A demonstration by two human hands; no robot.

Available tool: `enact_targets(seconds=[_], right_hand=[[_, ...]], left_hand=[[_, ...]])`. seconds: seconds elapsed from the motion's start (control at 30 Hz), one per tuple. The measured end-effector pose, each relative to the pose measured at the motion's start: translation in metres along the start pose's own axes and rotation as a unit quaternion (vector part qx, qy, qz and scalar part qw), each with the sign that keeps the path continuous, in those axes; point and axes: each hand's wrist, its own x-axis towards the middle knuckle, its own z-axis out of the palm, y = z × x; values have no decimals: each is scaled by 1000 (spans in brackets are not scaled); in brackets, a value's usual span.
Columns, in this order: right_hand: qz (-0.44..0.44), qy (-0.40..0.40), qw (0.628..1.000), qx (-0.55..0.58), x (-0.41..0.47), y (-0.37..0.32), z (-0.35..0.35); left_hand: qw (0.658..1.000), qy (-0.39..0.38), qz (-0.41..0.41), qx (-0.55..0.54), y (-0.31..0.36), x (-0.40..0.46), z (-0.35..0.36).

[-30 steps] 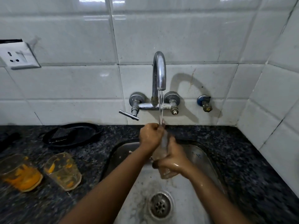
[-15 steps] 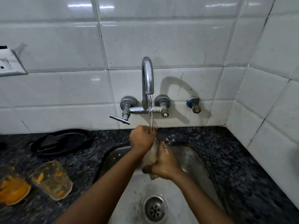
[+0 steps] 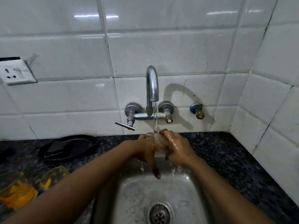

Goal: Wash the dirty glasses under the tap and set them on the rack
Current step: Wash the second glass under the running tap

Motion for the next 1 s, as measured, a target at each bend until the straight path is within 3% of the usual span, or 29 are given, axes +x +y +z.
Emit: enact_targets(seconds=[0.1, 0.2, 0.27, 0.33, 0.43, 0.57, 0.6, 0.67, 0.73, 0.8, 0.87, 0.93, 1.0], right_hand=[[-22, 14, 997, -76, 2, -2, -6], [-34, 30, 989, -141, 6, 0, -12], [-49, 17, 985, -166, 6, 3, -14], [-38, 11, 990, -134, 1, 8, -15], [6, 32, 999, -19, -9, 15, -11], [44, 43, 998, -1, -12, 14, -9], [51, 42, 998, 5, -11, 10, -9], [46, 25, 999, 5, -6, 0, -9], [25, 3, 999, 22, -1, -9, -5], [8, -2, 999, 45, 2, -11, -1], [-16, 5, 1000, 27, 2, -10, 3], [-45, -1, 999, -14, 3, -6, 9], [-54, -11, 998, -19, 3, -3, 14]], left_hand=[[970, -12, -53, 236, 2, 12, 8], [961, 64, -44, 264, 1, 20, 21], [985, 73, 2, 157, 1, 16, 20], [990, 81, 54, -105, 4, 6, 11], [898, 102, 115, -413, -1, -15, -2], [804, 124, 61, -579, -14, -19, -3], [804, 118, 47, -580, -12, -15, -3], [870, 113, 13, -480, -6, -1, -3], [937, 53, -18, -344, 1, 13, -5], [974, 20, -37, -220, 5, 22, -6], [997, 27, -37, -67, 10, 23, -2], [993, 33, -46, 106, 18, 20, 3], [985, 33, -41, 162, 24, 21, 6]])
